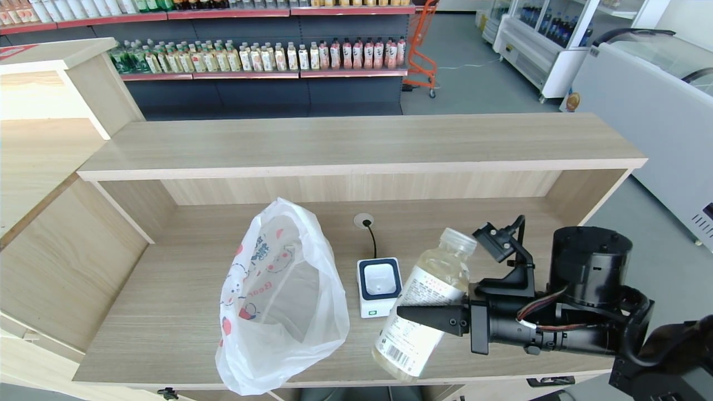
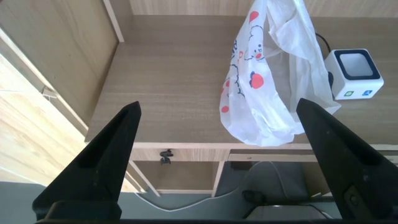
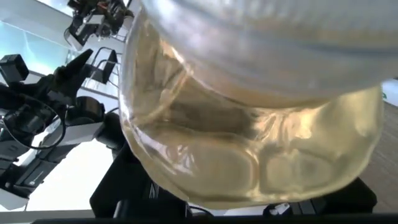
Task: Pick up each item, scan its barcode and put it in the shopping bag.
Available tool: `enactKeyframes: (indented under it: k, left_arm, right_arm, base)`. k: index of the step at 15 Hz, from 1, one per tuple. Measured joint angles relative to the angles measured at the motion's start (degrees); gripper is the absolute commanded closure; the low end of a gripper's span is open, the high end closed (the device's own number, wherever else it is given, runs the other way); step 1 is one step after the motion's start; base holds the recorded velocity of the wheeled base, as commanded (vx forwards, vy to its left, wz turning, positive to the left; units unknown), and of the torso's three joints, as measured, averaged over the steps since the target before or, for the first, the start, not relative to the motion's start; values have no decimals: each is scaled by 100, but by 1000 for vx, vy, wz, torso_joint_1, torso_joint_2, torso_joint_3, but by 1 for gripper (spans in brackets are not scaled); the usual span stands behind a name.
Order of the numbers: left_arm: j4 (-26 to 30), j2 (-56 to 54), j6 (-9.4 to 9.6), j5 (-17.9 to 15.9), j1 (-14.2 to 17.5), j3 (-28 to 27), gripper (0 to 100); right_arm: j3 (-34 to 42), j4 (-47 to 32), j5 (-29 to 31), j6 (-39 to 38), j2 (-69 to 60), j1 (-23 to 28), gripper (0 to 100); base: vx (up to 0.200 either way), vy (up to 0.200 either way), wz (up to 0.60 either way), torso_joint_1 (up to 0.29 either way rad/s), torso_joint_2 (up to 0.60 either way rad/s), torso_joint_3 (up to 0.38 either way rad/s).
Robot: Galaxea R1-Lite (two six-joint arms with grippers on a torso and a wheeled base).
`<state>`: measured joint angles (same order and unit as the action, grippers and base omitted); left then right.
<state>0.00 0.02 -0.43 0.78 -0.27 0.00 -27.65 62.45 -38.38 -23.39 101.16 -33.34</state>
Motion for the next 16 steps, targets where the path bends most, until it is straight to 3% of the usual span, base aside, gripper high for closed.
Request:
enactKeyframes:
  k: [6,16]
  left_arm:
    - [0,0,0,-2,2,0,0]
    - [0,0,0,-2,0,0,0]
  right_arm:
    - [17,33,-111,-22,22,-411,100]
    - [6,35,-55,46,154,-358,100]
  base:
    - [0,0,0,0,0,0]
    - [0,0,0,0,0,0]
